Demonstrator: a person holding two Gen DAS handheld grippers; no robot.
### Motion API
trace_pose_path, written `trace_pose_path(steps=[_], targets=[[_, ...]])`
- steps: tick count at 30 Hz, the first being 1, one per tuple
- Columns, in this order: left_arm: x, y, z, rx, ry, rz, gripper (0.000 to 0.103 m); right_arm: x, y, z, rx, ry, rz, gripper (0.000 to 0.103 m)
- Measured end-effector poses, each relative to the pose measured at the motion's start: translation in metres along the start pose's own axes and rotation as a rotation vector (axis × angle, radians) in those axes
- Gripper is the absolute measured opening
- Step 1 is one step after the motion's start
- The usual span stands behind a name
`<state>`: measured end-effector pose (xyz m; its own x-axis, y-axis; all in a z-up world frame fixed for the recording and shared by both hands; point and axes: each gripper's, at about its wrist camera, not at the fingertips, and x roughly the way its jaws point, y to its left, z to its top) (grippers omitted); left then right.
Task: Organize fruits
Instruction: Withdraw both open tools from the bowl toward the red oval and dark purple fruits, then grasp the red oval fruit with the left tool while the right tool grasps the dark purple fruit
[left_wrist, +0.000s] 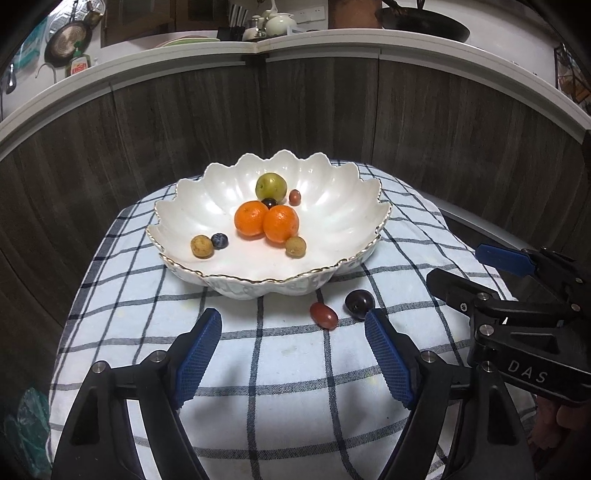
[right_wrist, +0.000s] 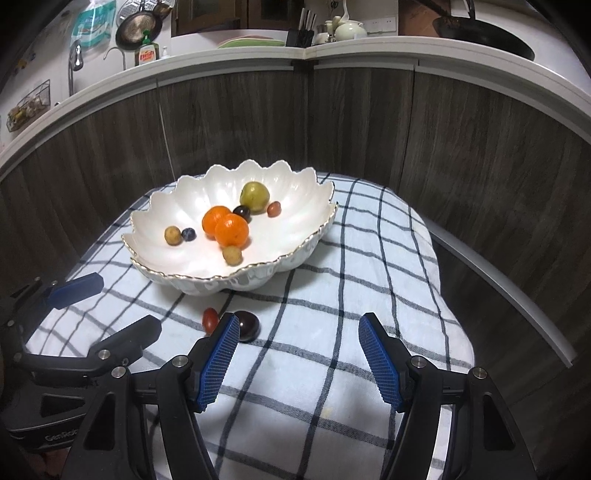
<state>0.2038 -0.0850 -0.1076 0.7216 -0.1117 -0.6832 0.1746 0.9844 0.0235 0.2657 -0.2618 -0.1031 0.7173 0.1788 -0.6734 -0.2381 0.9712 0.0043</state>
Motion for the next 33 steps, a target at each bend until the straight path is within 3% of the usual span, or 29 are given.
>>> trace_pose_path(steps=[15,24,31,33], targets=[[0.046,-0.009,-0.003,-0.008,0.075,-0.024,0.057,0.027,-0.013,-0.008,0.003,0.024,0.003,0.068],[0.068,-0.015,0.000,-0.014,0.112,-0.038,0.051,0.039,-0.018,-0.012,0.018,0.044,0.016,0.068],[0.082,-0.017,0.000,-0.015,0.150,-0.050,0.033,0.045,-0.022,-0.012,0.031,0.059,0.022,0.068],[0.085,-0.017,-0.001,-0.018,0.156,-0.052,0.032,0.046,-0.022,-0.012,0.035,0.063,0.025,0.068]])
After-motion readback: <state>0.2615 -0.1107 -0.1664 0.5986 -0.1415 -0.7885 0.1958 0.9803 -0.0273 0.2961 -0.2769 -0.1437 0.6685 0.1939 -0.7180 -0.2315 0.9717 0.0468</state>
